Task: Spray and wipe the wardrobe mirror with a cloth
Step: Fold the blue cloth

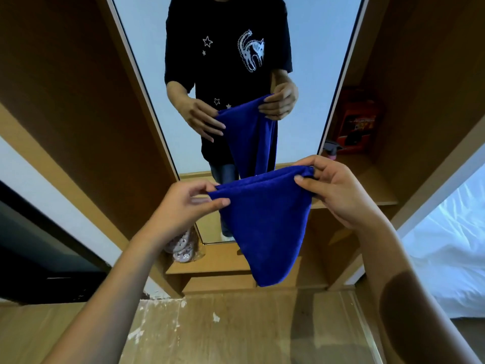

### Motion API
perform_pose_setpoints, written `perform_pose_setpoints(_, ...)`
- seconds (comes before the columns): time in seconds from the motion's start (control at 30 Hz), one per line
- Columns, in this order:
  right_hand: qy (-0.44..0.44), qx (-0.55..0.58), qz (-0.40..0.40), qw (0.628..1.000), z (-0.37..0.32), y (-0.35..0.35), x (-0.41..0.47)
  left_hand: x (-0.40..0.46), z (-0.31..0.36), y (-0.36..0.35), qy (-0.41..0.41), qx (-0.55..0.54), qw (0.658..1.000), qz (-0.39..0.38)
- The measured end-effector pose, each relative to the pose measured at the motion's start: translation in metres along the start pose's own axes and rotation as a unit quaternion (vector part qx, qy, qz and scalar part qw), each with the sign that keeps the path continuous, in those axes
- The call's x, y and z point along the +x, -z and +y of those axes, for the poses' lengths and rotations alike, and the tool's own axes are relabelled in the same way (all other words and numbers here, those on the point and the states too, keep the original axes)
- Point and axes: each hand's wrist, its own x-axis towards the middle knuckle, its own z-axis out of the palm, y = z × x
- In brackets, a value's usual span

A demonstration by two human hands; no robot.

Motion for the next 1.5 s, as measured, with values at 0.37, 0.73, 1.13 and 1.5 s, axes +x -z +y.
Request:
perform_pose_setpoints(0.37,0.007,-0.131,0.019,0.991,-0.013,0.008,0.004,-0.002,0.025,-0.002,-0.013,-0.071,0.997,0.038)
perform_pose_setpoints(0.73,0.016,0.014,-0.009,1.0,-0.02,0.001,0.004,-0.006,0.031,0.0,0.004,-0.177,0.98,0.093)
perform_pose_setpoints(1.13,0.037,0.109,0.03,0.993,-0.047,0.001,0.008,-0.006,0.045,-0.013,-0.061,-0.215,0.974,0.047)
perform_pose_setpoints(1.5,-0.131,0.144,-0.176,0.965,0.021,-0.029,-0.002,-0.007,0.056,-0.015,-0.057,-0.045,0.989,0.13)
